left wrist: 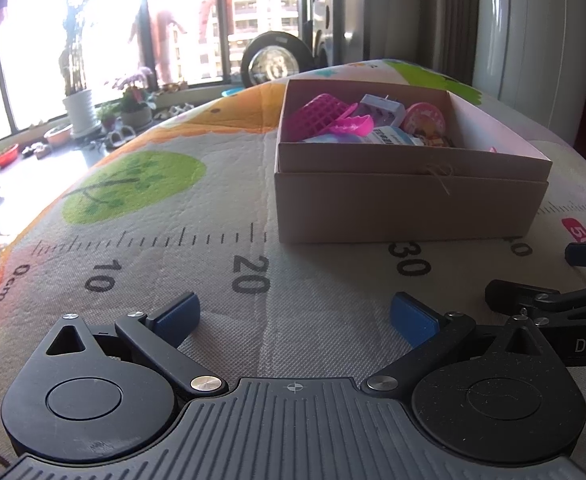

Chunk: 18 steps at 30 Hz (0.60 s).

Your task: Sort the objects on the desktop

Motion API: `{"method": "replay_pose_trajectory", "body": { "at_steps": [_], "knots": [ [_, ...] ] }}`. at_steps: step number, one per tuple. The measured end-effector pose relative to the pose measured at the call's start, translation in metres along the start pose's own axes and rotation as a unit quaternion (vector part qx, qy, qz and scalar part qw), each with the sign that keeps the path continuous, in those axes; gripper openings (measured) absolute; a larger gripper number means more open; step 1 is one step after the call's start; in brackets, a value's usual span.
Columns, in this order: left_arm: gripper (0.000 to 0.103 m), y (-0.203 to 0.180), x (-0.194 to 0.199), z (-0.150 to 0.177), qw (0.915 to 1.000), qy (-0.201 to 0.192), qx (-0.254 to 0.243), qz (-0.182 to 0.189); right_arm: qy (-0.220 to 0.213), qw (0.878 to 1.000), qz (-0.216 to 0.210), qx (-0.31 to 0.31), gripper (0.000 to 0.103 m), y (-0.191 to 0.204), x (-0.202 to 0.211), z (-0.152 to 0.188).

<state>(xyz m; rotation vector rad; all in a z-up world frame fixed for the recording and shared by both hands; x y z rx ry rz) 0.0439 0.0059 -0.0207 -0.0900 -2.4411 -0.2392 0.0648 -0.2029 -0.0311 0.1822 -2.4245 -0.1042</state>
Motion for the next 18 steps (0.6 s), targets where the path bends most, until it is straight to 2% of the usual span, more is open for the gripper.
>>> {"method": "replay_pose_trajectory", "body": {
  "at_steps": [18],
  "knots": [
    [0.103,-0.0032,0.0033,0.0011,1.0,0.001,-0.001,-0.001,0.0,1.0,-0.001,-0.001,0.103,-0.0022,0.0009,0.0016]
  ]
}}
Point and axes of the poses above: each gripper's, at about its wrist camera, not at the fingertips, and x roughly against the way its jaws point, y to its left, z to its underside, the point moved 6 cm from there along -x, roughly the way its jaws point, and after that the axes turned 9 degrees about -x, right-handed, at the moved point
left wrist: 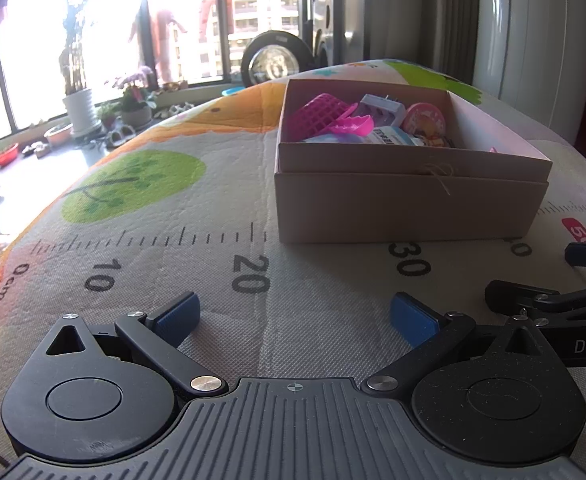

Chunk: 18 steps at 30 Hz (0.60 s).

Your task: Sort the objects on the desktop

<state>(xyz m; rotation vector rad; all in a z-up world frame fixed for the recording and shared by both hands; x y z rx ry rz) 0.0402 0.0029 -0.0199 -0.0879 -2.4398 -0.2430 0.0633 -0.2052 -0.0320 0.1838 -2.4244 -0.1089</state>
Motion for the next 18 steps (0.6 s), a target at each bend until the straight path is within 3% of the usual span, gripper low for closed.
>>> {"method": "replay_pose_trajectory", "body": {
  "at_steps": [18],
  "knots": [
    [0.103,0.001,0.0001,0.0009,1.0,0.0,0.001,0.001,0.0,1.0,-0.001,-0.001,0.103,0.0,0.0006,-0.0006]
  ]
}}
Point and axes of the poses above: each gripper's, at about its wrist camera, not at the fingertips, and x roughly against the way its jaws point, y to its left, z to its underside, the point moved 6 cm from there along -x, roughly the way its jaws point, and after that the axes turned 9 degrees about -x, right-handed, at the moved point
